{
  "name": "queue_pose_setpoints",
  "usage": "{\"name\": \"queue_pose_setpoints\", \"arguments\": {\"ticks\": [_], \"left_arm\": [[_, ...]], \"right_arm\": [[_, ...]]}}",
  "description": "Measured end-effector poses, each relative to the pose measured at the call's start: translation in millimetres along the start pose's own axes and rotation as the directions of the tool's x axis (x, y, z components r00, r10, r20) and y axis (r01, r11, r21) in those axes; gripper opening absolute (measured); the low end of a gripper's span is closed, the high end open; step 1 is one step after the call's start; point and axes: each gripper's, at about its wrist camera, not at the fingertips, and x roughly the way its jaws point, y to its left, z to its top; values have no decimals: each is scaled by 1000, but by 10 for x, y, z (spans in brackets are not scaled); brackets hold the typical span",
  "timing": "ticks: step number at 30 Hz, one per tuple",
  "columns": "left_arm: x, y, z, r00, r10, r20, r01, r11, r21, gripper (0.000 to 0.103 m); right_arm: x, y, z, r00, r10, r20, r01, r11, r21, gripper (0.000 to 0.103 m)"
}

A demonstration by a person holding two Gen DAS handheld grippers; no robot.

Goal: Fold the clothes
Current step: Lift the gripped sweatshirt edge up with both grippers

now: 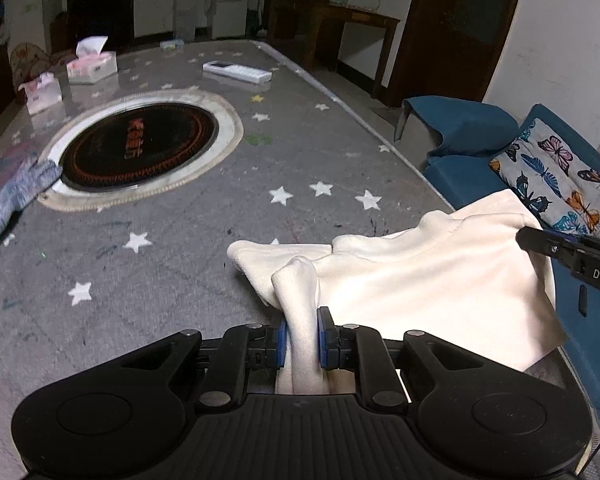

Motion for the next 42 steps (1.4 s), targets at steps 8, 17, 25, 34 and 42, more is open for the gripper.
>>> {"name": "queue_pose_setpoints", "arguments": {"ticks": [8, 17, 25, 34, 42], "left_arm": [[-231, -55, 35, 998, 0, 56, -1, 1000, 8, 16], [-570, -142, 2, 991, 15, 132, -20, 999, 35, 16], [-863, -196, -97, 980, 35, 194, -46, 998, 48, 16], [-1164, -243, -221, 970, 33, 240, -50, 997, 63, 16], [-1338, -335, -334, 965, 23, 260, -45, 996, 80, 16]], "right_arm": [[-218, 69, 77, 998, -1, 66, 2, 1000, -19, 12], [-538, 213, 173, 990, 3, 138, 4, 999, -52, 12], [-812, 346, 205, 982, 6, 189, 9, 997, -76, 12], [-1111, 457, 151, 973, 8, 231, 14, 996, -92, 12], [-1337, 514, 86, 967, 4, 253, 24, 994, -108, 12]]}}
